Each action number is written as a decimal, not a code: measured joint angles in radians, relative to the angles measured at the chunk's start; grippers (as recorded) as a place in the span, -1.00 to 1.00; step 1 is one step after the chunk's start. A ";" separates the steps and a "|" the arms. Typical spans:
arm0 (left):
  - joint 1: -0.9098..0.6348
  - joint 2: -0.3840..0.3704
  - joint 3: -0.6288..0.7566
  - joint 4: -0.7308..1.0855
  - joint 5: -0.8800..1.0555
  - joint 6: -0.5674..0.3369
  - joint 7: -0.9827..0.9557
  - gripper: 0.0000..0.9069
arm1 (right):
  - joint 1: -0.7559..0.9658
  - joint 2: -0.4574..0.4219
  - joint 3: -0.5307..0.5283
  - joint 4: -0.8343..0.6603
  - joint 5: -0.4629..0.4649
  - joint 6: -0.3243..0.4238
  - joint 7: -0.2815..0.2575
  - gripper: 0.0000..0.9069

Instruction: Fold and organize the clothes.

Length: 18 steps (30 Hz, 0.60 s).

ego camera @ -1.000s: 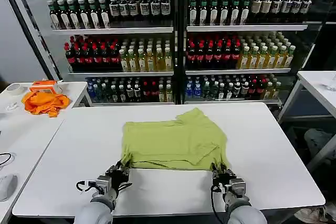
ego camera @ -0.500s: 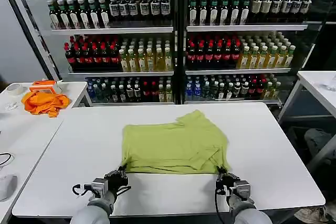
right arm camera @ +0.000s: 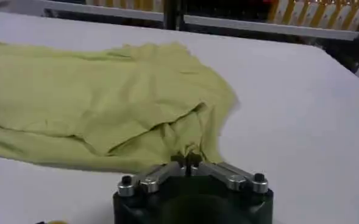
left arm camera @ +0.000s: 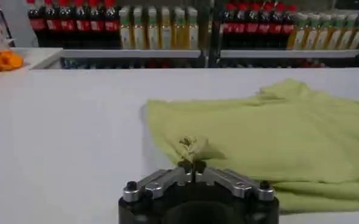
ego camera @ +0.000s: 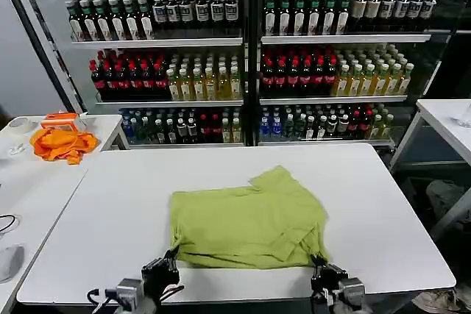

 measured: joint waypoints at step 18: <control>0.016 0.089 -0.099 -0.069 -0.017 0.042 -0.017 1.00 | 0.150 -0.059 0.030 0.008 0.110 0.017 0.042 1.00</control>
